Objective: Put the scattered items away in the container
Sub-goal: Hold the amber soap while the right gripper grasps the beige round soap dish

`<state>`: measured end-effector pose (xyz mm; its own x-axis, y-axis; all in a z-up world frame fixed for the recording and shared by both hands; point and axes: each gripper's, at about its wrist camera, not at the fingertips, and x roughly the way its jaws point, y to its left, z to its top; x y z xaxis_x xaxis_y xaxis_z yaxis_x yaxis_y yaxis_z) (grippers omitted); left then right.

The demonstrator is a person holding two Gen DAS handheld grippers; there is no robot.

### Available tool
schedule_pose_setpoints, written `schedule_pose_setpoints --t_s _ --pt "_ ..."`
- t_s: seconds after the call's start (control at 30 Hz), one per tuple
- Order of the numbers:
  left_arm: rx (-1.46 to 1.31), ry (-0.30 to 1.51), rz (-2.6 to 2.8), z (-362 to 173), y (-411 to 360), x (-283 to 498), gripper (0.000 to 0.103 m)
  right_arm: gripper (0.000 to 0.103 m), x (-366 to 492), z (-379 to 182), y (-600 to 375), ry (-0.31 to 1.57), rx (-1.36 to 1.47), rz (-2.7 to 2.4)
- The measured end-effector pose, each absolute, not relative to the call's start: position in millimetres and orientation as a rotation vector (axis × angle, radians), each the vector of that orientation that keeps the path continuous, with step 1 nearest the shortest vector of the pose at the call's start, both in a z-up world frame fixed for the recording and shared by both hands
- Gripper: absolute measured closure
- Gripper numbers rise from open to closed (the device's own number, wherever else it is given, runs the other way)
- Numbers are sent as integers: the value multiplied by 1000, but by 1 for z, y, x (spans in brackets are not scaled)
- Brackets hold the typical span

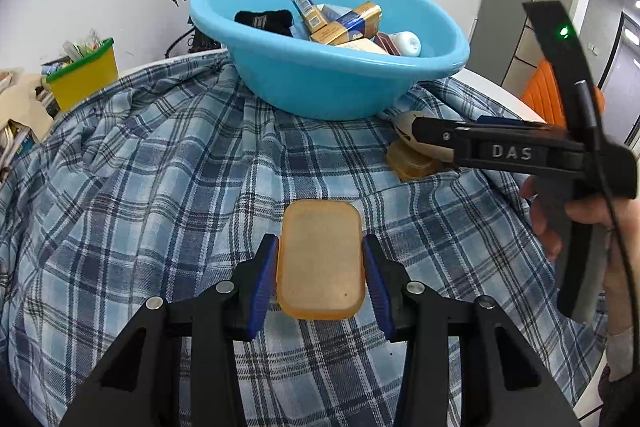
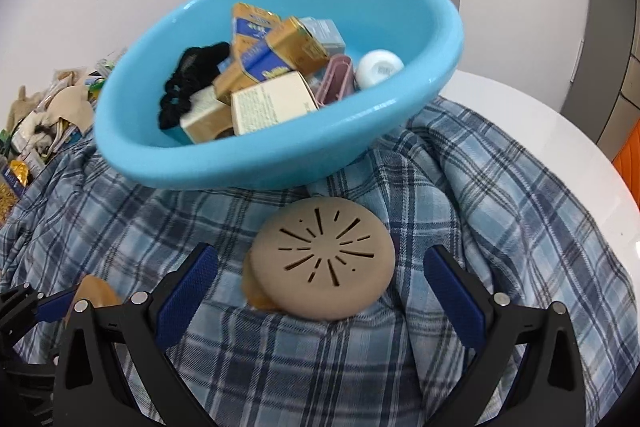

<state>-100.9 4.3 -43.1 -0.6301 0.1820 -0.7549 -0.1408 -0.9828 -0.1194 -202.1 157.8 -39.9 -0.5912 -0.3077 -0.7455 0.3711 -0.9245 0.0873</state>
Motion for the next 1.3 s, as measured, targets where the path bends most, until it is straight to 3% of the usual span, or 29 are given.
schedule_pose_setpoints --t_s 0.27,0.33,0.4,0.83,1.3 --pt "-1279 -101 2660 -52 2 -106 58 1 -214 -58 159 75 1216 -2467" --pt "-1282 -100 2657 -52 2 -105 58 21 -212 -57 159 83 1193 -2461" --pt "-1285 -102 2649 -53 2 -105 58 23 -208 -55 159 114 1169 -2467" --pt "-1276 -80 2642 -50 8 -91 58 25 -145 -33 167 118 1108 -2385" --pt "-1272 -97 2629 -46 12 -73 58 23 -111 -62 168 137 1186 -2335"
